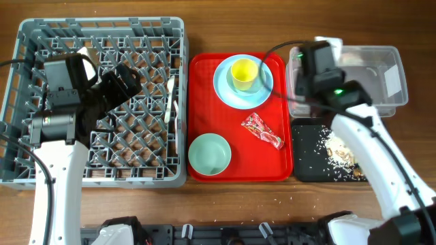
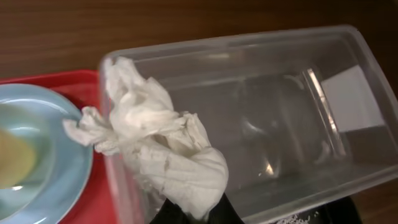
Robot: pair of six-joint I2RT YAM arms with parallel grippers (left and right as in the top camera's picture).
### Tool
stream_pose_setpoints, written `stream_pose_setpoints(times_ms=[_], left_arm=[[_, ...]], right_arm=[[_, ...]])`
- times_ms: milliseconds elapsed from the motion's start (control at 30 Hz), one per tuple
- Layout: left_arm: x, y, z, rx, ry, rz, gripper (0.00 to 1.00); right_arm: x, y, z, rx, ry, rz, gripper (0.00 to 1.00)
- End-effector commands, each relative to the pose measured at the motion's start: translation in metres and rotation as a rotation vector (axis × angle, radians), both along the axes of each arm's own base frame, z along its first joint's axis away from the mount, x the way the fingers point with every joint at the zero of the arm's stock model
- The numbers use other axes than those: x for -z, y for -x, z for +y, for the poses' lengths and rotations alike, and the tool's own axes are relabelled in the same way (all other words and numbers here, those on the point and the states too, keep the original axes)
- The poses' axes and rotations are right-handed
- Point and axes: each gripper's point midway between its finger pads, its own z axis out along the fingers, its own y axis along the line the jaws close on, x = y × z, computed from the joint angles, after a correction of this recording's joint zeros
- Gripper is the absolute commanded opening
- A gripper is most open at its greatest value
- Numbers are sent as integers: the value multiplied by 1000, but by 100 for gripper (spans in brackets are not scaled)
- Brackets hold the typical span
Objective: Sort waste into correct bins and load items into the dishwasher rack
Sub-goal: 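Grasp the white tissue and drop it into the clear plastic bin, then move the right gripper to the red candy wrapper and grasp it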
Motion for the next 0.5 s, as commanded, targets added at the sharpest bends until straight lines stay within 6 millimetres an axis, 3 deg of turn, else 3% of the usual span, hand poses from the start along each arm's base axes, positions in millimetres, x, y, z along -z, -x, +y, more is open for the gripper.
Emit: stream_pose_setpoints(times_ms=[0, 33, 100, 133, 167, 233, 300, 367, 433, 467], left_arm=[[-7, -1, 0, -8, 9, -18, 100], [-7, -1, 0, -8, 9, -18, 100], [-7, -1, 0, -8, 9, -18, 100], [-7, -1, 0, -8, 9, -18, 100], [-7, -1, 0, -8, 9, -18, 100], [-7, -1, 0, -7, 9, -18, 100], [-7, -1, 0, -8, 9, -18, 100], [-7, -1, 0, -8, 9, -18, 100], [-7, -1, 0, -8, 9, -18, 100], [-7, -1, 0, -8, 9, -18, 100]], right_arm=[[38, -11, -17, 27, -148, 77, 5], [54, -16, -17, 16, -214, 107, 5], [64, -20, -14, 6, -228, 121, 6], [68, -22, -12, 1, -235, 125, 16], [69, -23, -12, 1, -234, 125, 50], [69, -23, -12, -20, -217, 131, 73], [67, -24, -12, -39, -205, 128, 79], [38, -25, -10, -70, -201, 87, 82], [14, -18, 6, -130, -276, 61, 82], [-2, -8, 24, -209, -359, 50, 82]])
